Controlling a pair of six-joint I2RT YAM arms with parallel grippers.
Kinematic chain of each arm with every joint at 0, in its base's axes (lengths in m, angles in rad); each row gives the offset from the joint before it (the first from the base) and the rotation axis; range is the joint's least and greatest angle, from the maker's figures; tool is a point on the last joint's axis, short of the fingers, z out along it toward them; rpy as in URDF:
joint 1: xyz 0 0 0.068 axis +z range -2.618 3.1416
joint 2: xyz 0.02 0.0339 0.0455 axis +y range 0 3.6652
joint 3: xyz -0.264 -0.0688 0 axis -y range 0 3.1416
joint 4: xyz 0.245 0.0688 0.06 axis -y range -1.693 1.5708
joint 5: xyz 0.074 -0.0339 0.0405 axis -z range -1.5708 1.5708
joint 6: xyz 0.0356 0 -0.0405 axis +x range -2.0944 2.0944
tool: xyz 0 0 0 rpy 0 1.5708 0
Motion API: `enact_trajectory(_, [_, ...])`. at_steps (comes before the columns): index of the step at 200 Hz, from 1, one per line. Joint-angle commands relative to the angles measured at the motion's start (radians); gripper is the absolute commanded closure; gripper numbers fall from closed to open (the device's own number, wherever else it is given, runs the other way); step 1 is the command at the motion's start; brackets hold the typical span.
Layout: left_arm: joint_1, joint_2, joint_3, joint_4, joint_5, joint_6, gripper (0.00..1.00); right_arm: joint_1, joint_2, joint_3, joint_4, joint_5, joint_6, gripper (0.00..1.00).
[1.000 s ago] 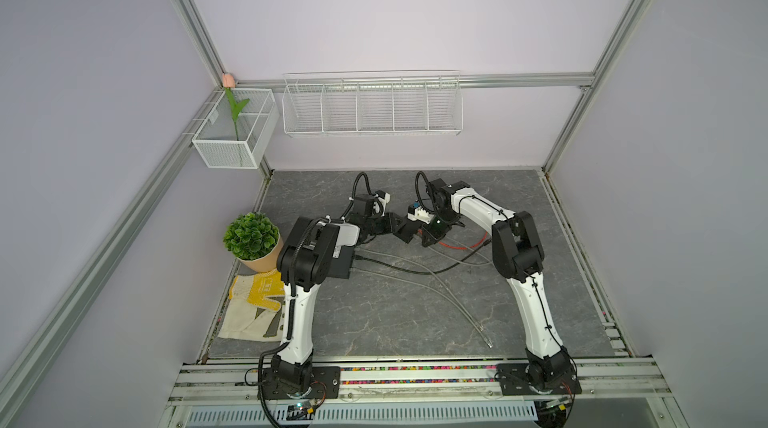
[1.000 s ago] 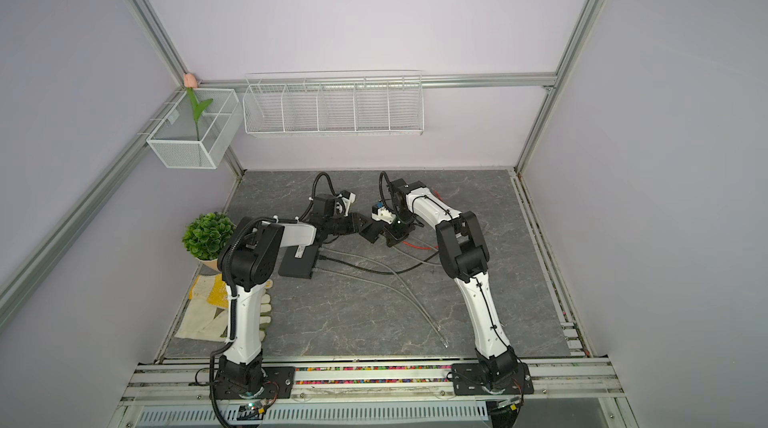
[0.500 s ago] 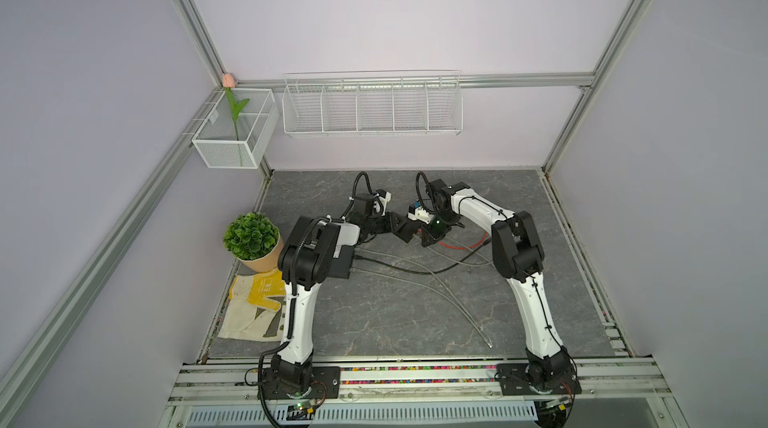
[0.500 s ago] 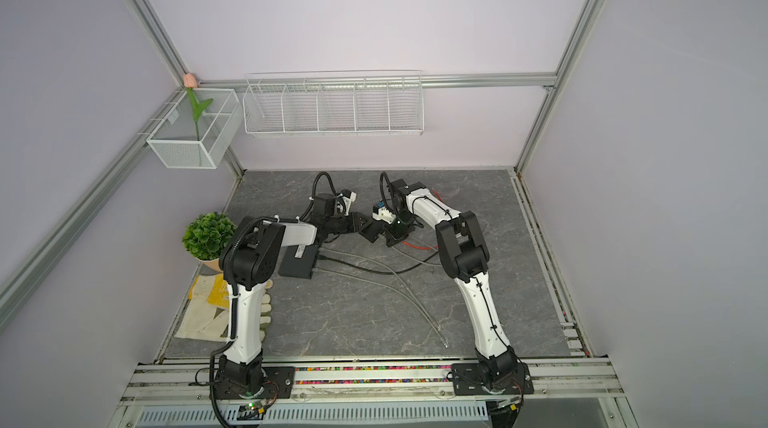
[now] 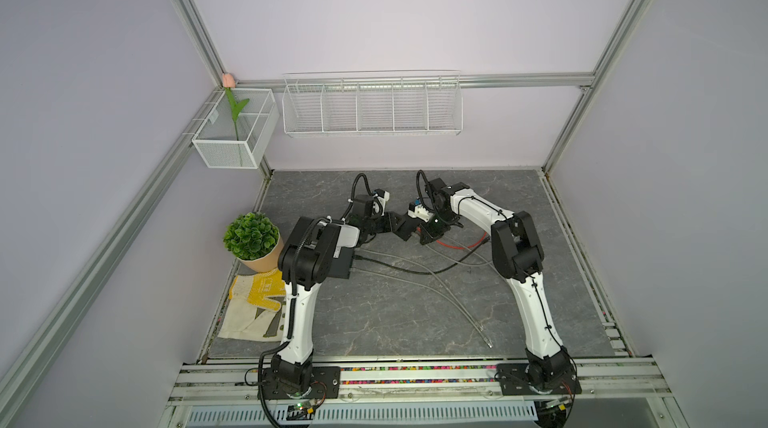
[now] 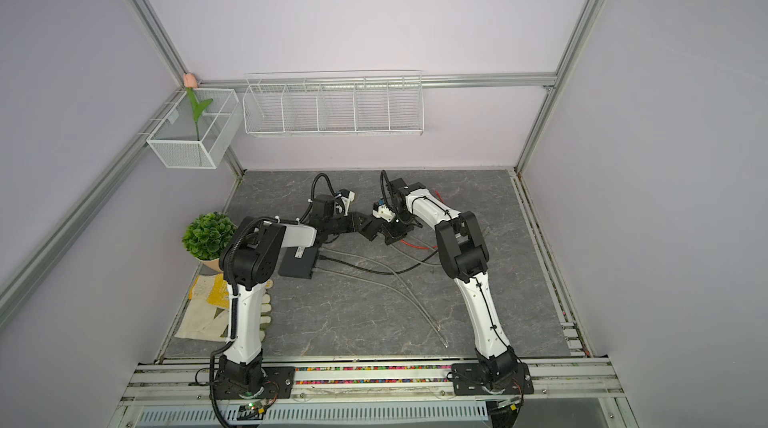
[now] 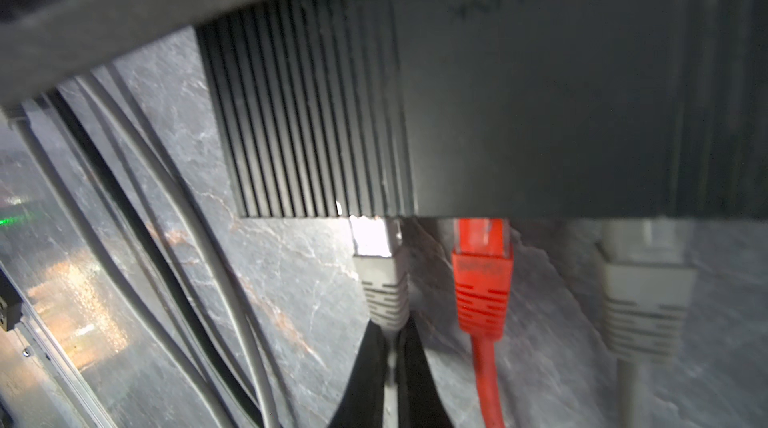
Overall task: Insert the plug into the switch port
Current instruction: 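Push the grey plug into the box port with the right gripper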
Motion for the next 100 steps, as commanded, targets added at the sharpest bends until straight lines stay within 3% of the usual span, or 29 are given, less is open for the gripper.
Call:
enact_trajectory(1, [-0.069,0.047,-0.064,-0.117,0.1,-0.009,0.71,0.03,-0.028,0.004,0.337,-0.082,0.065,0.93])
enact_trajectory(53, [-0.084,0.065,-0.094,-0.066,0.112,-0.026,0.71,0.04,-0.068,-0.073,0.474,-0.045,0.157,0.93])
enact_trajectory(100, [-0.111,0.067,-0.11,-0.051,0.115,-0.028,0.71,0.047,-0.041,-0.016,0.491,-0.042,0.177,0.93])
